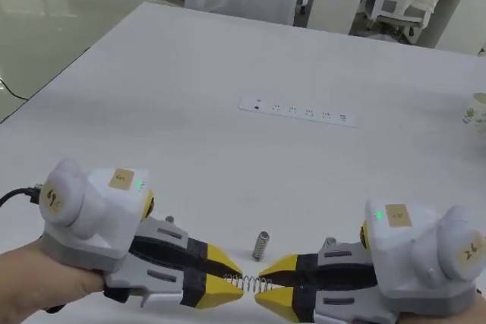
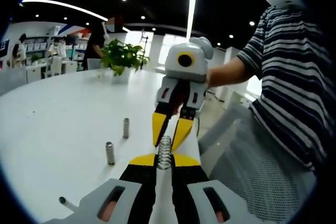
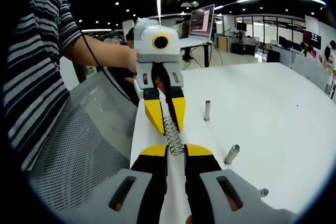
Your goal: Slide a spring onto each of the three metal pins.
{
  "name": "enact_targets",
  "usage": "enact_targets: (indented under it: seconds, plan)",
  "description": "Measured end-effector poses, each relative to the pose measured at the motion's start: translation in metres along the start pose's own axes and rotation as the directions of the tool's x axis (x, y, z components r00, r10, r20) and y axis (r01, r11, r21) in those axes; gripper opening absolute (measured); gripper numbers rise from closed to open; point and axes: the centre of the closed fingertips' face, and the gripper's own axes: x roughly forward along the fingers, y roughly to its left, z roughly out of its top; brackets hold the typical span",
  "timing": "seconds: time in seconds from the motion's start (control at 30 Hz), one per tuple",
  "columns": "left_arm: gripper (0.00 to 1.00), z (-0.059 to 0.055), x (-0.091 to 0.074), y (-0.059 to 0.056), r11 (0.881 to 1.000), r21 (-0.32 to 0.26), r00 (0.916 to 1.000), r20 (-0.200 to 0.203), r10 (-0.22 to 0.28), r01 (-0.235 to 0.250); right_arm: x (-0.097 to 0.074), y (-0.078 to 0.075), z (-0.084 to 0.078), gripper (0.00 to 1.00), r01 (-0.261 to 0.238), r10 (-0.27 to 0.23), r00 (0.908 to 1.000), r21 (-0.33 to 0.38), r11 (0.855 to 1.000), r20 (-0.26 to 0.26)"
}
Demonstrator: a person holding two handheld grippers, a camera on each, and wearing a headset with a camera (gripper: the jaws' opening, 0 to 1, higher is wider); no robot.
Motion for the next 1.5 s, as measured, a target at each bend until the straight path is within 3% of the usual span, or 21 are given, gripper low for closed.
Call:
enact_targets:
  seconds: [0.13,0.2,0.23,0.3,0.57,0.73,0.97,1.5]
  plan:
    - [0.02,0.001,0.001,-0.001,1.000,-0.003,1.0000,0.008,-0.005,0.005,-0.005,0.000,0.006,0.08,-0.005,0.004,1.0000,-0.048,0.999,-0.002]
    - [0.02,-0.005,0.000,0.001,1.000,0.020,0.9998,-0.020,0.003,-0.003,-0.007,0.002,0.014,0.07,-0.020,0.022,0.9991,-0.042,0.999,0.036]
    - [0.02,-0.003,0.001,-0.001,1.000,-0.003,1.0000,-0.005,-0.005,0.005,-0.008,0.003,0.016,0.07,-0.027,0.028,0.9990,-0.049,0.998,0.035]
    - [0.02,-0.004,0.002,0.000,1.000,0.020,0.9998,-0.017,0.006,-0.005,-0.005,0.002,0.013,0.07,-0.028,0.028,0.9996,-0.083,0.996,0.002]
    - [0.02,-0.006,0.001,0.003,0.999,0.026,0.9996,-0.018,0.023,-0.022,-0.004,0.003,0.026,0.07,-0.021,0.024,0.9995,-0.130,0.991,0.021]
    - [0.02,-0.006,0.007,0.001,0.999,0.040,0.9995,-0.023,0.020,-0.019,0.002,0.008,0.044,0.07,-0.015,0.025,0.9985,-0.190,0.982,0.050]
    - [0.02,-0.001,0.011,-0.003,0.999,0.051,0.9998,-0.014,0.013,-0.012,0.008,0.015,0.052,0.07,-0.009,0.023,0.9986,-0.278,0.960,0.047]
    - [0.04,0.000,0.008,-0.002,0.999,0.010,0.9988,-0.006,0.049,-0.049,0.011,0.014,0.056,0.07,0.001,0.016,0.9982,-0.282,0.959,0.058]
